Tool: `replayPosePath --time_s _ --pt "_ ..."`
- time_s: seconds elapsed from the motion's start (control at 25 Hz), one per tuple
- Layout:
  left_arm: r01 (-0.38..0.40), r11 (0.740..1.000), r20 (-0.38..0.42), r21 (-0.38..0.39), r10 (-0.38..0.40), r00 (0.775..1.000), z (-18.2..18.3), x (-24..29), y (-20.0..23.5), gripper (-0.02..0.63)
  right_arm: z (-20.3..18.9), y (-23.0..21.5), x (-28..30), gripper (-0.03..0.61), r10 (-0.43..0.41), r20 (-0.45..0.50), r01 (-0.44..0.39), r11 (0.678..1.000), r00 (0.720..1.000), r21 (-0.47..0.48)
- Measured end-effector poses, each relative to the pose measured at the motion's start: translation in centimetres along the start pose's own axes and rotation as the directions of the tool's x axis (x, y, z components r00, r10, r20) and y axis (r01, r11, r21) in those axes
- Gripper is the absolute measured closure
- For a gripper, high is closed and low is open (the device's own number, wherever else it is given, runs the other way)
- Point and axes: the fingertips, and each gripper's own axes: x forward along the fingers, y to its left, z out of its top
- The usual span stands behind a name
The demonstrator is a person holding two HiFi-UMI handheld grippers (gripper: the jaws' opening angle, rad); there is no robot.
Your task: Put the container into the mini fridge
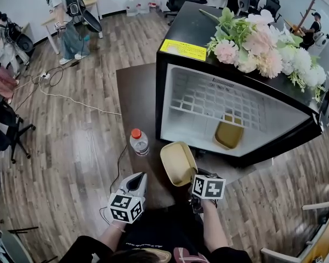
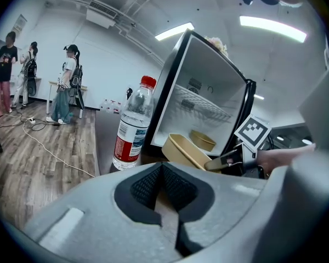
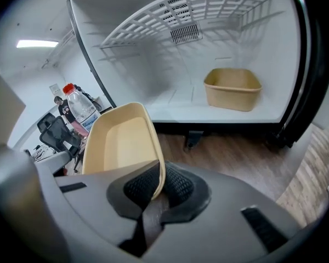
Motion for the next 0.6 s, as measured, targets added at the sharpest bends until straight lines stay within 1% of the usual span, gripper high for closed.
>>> replayPosePath --time_s 0.2,0.44,0.6 --pt "0.006 1.0 0.001 0.01 -0.006 1.0 0.0 0.0 -0.2 0.606 1.2 -0.7 -0.5 0.551 -0.049 0.026 0.048 0.999 0.998 0.016" --pt "-0.01 1.0 0.01 -0.003 0.01 1.0 0.1 -0.2 0.2 0.606 3.4 -1.4 -1.1 0.551 -0.084 0.072 0.078 0.994 0.994 0.074" --pt "-0.022 1.0 0.016 -0.009 0.022 1.0 0.3 -0.2 0.7 0.606 4.8 -1.9 -1.0 0.551 -0.131 0.085 0.123 0.988 0.988 0.094"
